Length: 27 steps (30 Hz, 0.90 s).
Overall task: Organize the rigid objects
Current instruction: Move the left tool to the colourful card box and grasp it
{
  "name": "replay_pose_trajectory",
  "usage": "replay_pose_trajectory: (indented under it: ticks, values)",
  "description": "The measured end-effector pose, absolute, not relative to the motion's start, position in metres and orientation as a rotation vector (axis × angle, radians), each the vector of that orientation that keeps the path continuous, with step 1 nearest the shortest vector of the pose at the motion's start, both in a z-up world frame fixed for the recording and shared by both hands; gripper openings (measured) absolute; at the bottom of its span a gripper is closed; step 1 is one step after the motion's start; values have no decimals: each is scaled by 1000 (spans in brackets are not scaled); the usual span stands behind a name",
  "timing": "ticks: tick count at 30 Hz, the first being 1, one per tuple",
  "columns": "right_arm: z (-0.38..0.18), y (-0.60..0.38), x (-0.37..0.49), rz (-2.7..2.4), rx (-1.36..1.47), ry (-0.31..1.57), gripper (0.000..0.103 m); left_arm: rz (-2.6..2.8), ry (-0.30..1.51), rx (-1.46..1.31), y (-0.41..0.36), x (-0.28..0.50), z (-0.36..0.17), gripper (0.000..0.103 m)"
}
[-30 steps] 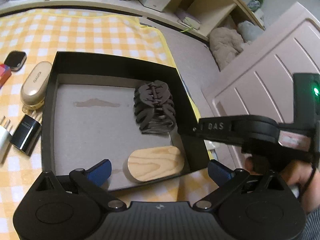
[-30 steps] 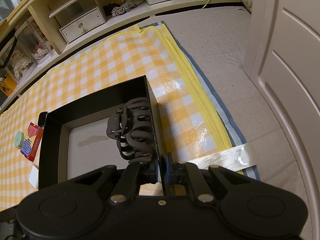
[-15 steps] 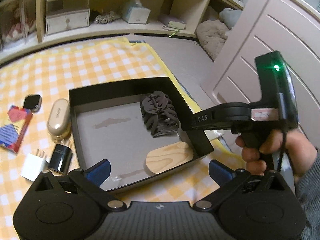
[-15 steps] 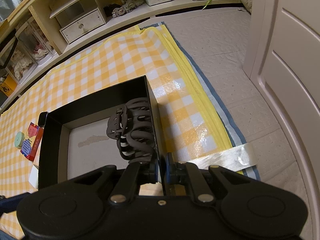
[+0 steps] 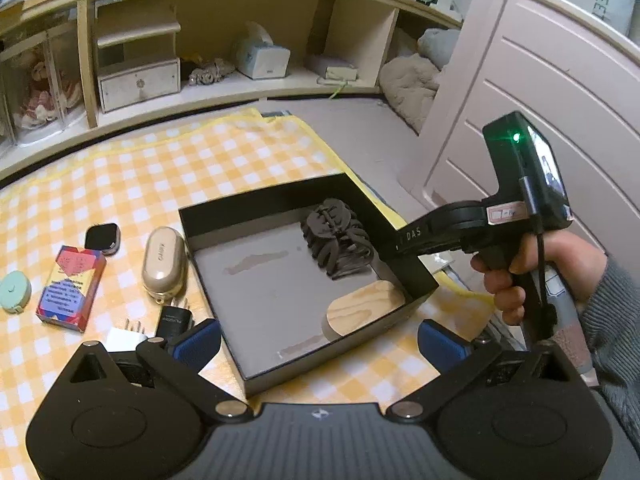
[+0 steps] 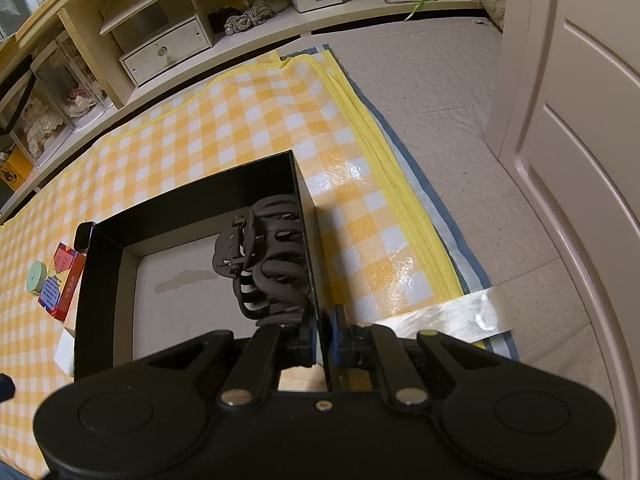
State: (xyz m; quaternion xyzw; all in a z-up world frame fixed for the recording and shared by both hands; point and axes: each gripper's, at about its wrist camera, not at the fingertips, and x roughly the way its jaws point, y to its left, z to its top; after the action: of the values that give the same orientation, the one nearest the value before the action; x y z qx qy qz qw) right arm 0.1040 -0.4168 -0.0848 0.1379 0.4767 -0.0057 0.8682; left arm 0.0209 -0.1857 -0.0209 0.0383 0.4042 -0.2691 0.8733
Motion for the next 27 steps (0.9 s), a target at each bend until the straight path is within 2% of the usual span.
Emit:
replay_pose_trajectory:
  ticks: [15,27]
  values:
    - [-86,-416,107,-20,264,1001,7,-530,734,110,-128,47,-9,103]
    - [-87,-416,108,-23,250,1000,7,-310,779,35,-57,122,-36,103]
